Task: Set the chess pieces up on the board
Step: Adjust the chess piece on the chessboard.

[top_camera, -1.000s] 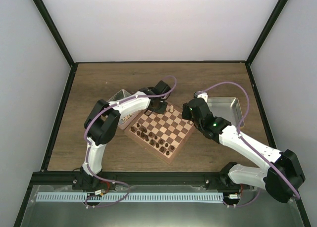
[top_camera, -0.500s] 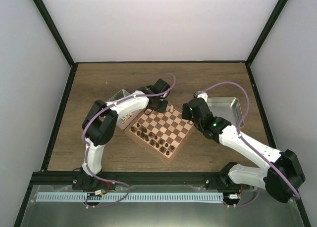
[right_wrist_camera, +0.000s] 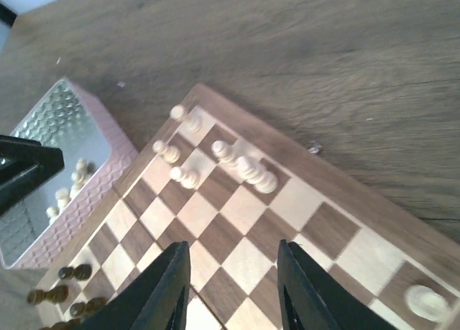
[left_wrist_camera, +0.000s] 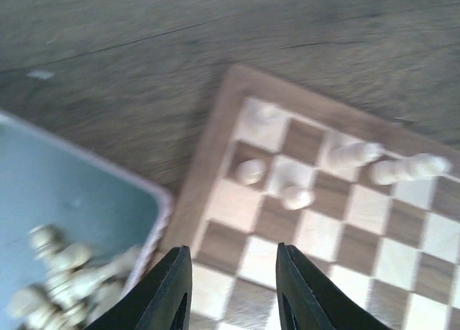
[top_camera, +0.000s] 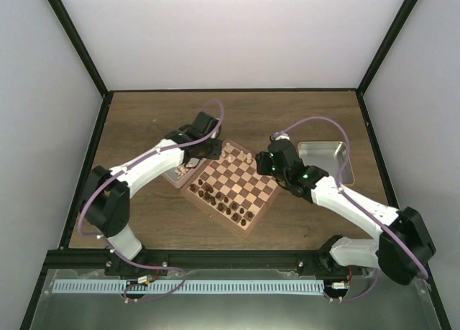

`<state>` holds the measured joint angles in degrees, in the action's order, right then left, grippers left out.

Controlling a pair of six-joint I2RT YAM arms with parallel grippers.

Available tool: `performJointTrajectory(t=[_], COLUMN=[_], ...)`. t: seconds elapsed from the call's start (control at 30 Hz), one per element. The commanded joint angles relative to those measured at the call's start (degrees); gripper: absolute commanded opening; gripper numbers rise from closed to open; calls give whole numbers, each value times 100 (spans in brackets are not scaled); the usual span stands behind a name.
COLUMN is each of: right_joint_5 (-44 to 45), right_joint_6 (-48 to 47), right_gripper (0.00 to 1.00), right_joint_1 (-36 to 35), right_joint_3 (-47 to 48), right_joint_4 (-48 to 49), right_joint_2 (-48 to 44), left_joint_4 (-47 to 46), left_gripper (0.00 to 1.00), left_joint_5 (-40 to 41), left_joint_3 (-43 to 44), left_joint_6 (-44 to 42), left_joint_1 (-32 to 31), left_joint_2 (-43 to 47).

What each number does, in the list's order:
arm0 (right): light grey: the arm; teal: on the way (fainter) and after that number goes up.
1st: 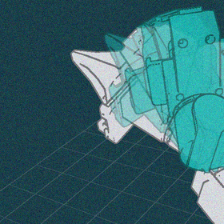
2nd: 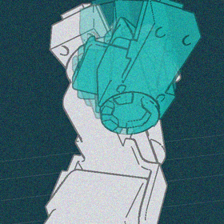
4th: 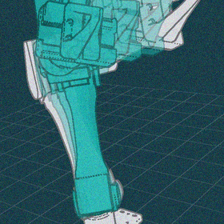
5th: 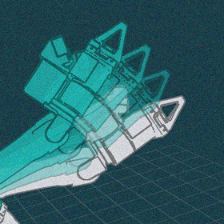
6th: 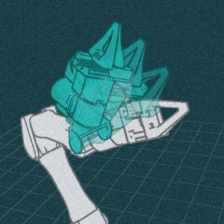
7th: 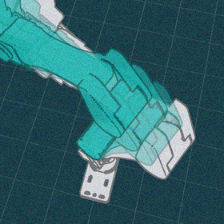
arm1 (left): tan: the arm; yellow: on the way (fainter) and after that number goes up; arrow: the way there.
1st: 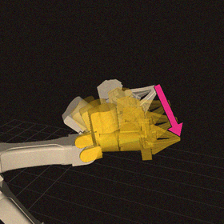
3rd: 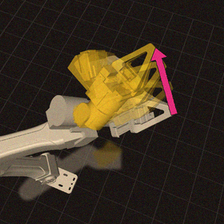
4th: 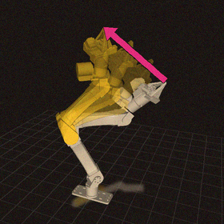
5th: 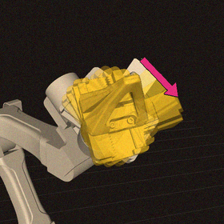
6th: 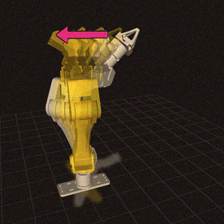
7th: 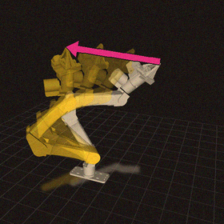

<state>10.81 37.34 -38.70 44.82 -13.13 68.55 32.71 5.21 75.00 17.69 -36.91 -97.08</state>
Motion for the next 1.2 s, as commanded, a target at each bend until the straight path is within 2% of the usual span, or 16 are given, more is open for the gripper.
performJointTrajectory(t=[0.0, 0.13, 0.3, 0.5, 1.17], right_joint_5=[-857, -1154, -879, -417, 233], right_joint_6=[-220, -296, -97, 177, 261], right_gripper=[33, 31, 31, 25, 12], right_joint_1=[21, -153, -517, -720, -788], right_joint_3=[412, 748, 1805, 2468, 3733], right_joint_4=[196, 206, -698, -1030, -1732], right_joint_2=[387, 893, 2134, 3142, 4482], left_joint_4=[-353, -716, -1059, -1369, -1815], left_gripper=[34, 35, 37, 36, 38], left_joint_5=[233, 294, 122, -179, -413], left_joint_3=[-739, -1405, -1828, -2025, -2398], left_joint_6=[458, 710, 788, 820, 1054], left_joint_1=[515, 913, 1271, 1541, 1684], left_joint_2=[469, 894, 1090, 1016, 1310])
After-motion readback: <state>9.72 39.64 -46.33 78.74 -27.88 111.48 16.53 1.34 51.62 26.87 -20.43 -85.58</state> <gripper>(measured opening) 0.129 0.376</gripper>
